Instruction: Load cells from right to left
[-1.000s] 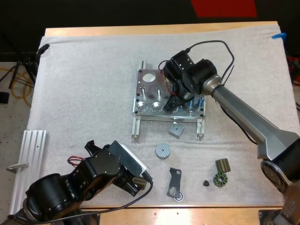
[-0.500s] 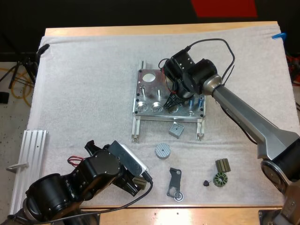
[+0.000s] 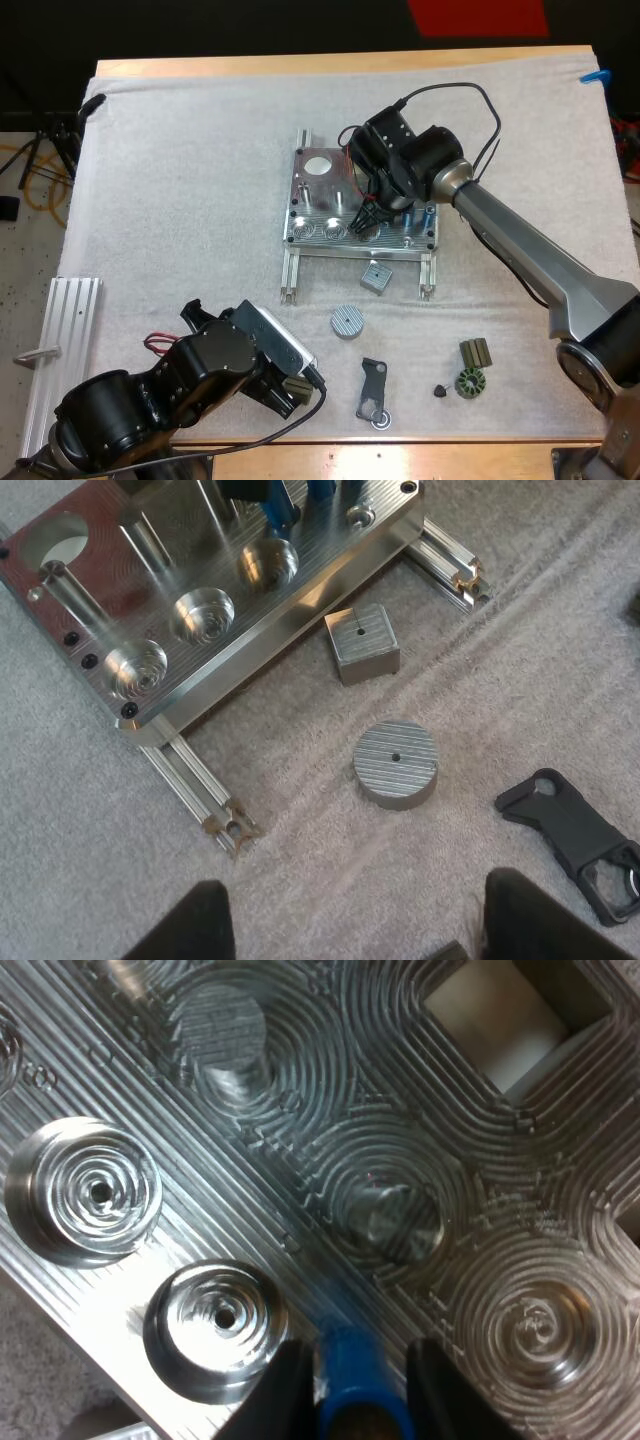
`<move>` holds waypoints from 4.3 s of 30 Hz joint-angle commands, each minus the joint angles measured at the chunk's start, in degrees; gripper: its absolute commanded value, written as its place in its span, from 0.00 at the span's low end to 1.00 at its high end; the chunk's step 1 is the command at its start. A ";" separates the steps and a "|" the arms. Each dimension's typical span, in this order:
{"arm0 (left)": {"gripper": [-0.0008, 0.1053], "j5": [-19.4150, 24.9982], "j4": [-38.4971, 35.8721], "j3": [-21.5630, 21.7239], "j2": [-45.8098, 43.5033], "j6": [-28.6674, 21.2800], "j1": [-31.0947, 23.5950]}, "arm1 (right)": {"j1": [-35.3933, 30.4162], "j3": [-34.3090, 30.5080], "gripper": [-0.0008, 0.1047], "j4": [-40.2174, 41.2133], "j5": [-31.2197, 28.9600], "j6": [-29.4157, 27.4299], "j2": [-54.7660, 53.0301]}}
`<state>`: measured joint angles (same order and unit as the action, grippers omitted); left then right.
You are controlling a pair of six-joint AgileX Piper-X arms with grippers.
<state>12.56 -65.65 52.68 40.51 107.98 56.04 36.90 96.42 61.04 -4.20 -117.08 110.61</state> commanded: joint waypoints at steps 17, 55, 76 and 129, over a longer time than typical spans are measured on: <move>0.52 8.83 9.68 -0.34 -0.38 8.34 0.09 | -0.01 0.09 0.01 -0.77 -0.24 -0.11 -0.75; 0.52 10.45 9.92 -2.09 -0.38 10.17 0.09 | 0.87 -3.07 0.01 -4.21 -2.82 -0.15 -0.94; 0.52 10.45 9.92 -2.09 -0.38 10.11 0.09 | 1.06 -3.07 0.01 -1.53 -7.27 -1.89 -1.29; 0.52 10.34 9.81 -2.09 -0.38 10.11 0.09 | -1.30 -3.46 0.39 -5.15 -12.46 -2.87 -5.12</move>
<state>21.50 -56.38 50.37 40.51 117.92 56.04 35.72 93.15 55.63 -17.23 -119.51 105.67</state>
